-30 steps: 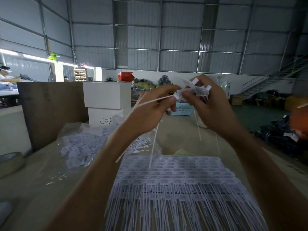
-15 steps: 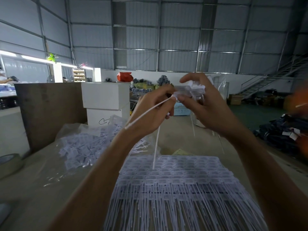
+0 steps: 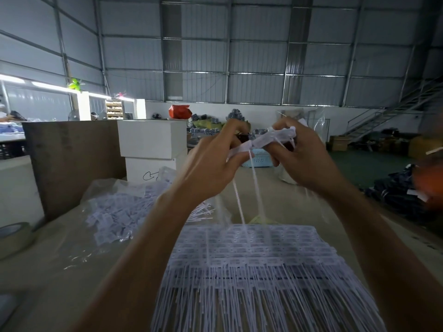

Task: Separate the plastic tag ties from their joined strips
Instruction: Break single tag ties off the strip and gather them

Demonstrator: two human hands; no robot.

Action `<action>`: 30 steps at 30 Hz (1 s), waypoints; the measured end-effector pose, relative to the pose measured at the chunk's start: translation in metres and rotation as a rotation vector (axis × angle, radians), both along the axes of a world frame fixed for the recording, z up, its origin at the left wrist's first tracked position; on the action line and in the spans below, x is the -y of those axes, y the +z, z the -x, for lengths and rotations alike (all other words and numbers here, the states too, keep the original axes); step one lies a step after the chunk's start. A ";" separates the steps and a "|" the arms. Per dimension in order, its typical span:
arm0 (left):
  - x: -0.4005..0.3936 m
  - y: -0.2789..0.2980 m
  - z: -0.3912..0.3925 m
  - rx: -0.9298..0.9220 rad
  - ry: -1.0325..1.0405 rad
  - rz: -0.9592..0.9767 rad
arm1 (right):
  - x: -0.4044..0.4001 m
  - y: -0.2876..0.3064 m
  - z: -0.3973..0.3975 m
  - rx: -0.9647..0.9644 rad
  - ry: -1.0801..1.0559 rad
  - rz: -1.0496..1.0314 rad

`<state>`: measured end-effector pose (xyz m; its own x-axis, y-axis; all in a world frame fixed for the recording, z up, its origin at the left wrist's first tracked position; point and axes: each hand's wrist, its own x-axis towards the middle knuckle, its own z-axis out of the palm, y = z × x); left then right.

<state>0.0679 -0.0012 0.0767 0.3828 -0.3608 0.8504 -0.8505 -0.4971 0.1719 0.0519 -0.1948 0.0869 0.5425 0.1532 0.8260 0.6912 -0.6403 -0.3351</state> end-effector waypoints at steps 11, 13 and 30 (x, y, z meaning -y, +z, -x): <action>0.002 0.004 0.001 0.116 -0.056 0.079 | -0.013 -0.009 0.005 -0.440 0.506 -0.451; 0.000 0.005 0.001 0.130 -0.047 0.082 | -0.015 -0.009 0.004 -0.449 0.519 -0.489; -0.006 0.006 -0.005 0.122 0.084 -0.064 | -0.002 -0.003 0.000 -0.355 0.377 -0.618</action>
